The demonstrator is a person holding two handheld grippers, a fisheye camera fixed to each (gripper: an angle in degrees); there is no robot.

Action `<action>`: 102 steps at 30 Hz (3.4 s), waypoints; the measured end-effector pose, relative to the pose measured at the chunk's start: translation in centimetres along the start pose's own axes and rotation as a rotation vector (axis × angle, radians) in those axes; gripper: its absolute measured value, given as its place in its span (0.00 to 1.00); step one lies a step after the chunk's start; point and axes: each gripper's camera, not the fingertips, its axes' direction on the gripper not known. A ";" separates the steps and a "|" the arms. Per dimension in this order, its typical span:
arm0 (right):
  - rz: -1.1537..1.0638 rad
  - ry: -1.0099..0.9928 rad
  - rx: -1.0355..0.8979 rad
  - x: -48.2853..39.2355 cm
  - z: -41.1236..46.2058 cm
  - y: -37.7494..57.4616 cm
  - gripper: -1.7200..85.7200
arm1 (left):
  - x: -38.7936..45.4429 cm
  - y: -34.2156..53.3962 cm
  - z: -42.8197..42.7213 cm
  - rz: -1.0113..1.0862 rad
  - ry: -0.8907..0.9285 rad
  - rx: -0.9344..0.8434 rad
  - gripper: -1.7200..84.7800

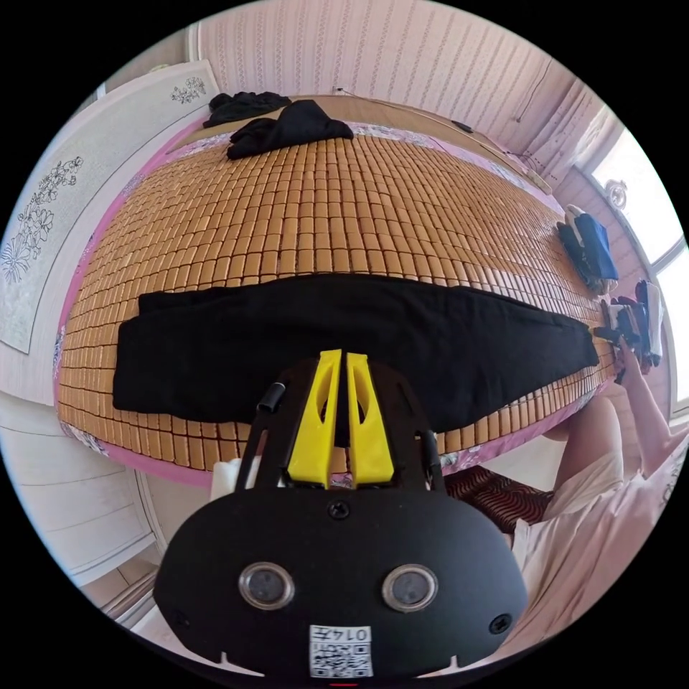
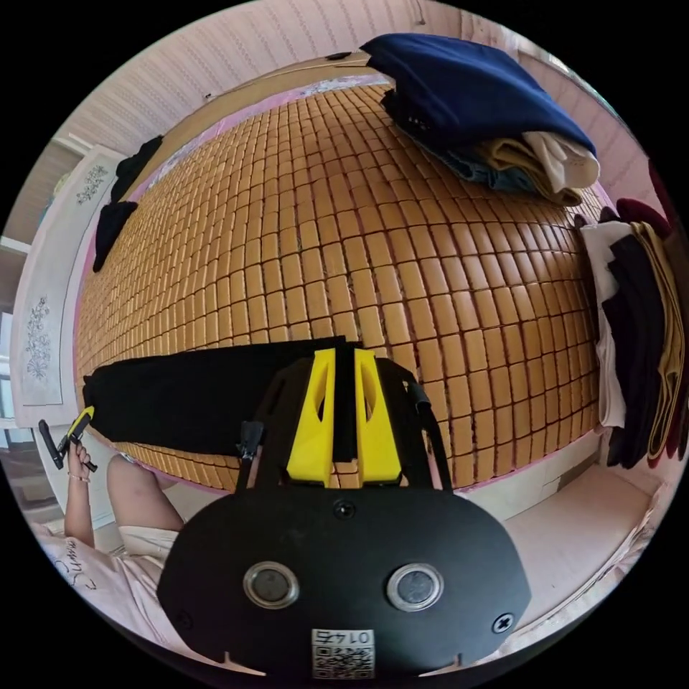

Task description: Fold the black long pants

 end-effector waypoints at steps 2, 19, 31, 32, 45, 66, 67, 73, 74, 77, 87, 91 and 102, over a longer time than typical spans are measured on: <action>-0.032 0.024 0.003 -0.2 -0.6 0.6 0.03 | -0.5 0.3 1.1 -0.011 0.008 -0.018 0.01; -0.046 0.009 0.062 1.0 -1.7 4.0 0.02 | 0.1 3.3 5.2 0.033 0.040 -0.064 0.01; -0.023 -0.132 0.031 1.7 2.2 3.8 0.10 | 6.6 5.8 3.0 0.245 0.149 -0.121 0.07; -0.013 -0.096 0.037 1.5 2.3 3.8 0.09 | 8.9 6.4 2.5 0.312 0.151 -0.131 0.09; -0.037 -0.020 0.029 -1.3 0.9 3.5 0.01 | 17.9 8.6 5.0 0.550 0.052 -0.172 0.01; -0.199 0.225 -0.160 -13.3 10.4 2.2 0.01 | 7.6 4.8 -1.5 0.316 0.263 -0.120 0.03; -0.205 0.259 -0.172 -14.1 10.4 1.6 0.01 | 5.5 4.5 -3.1 0.267 0.278 -0.077 0.03; -0.496 0.267 -0.039 -26.1 9.3 -2.2 0.01 | -13.4 3.4 -12.3 -0.117 0.037 0.157 0.07; -0.596 0.202 -0.011 -30.0 9.7 -2.8 0.01 | -17.9 3.2 -13.9 -0.202 -0.034 0.186 0.07; -0.876 0.011 0.026 -40.6 11.3 -3.4 0.02 | -27.6 2.5 -16.6 -0.375 -0.196 0.266 0.08; -1.232 -0.119 -0.053 -62.7 19.4 -5.7 0.10 | -42.4 -0.7 -12.6 -0.592 -0.031 0.112 0.07; -1.180 -0.105 -0.133 -64.9 22.1 -7.5 0.05 | -41.8 -0.4 -15.7 -0.503 -0.071 0.139 0.03; -1.191 -0.167 -0.057 -66.7 20.9 -8.7 0.01 | -37.5 0.2 -27.0 -0.326 -0.135 0.500 0.01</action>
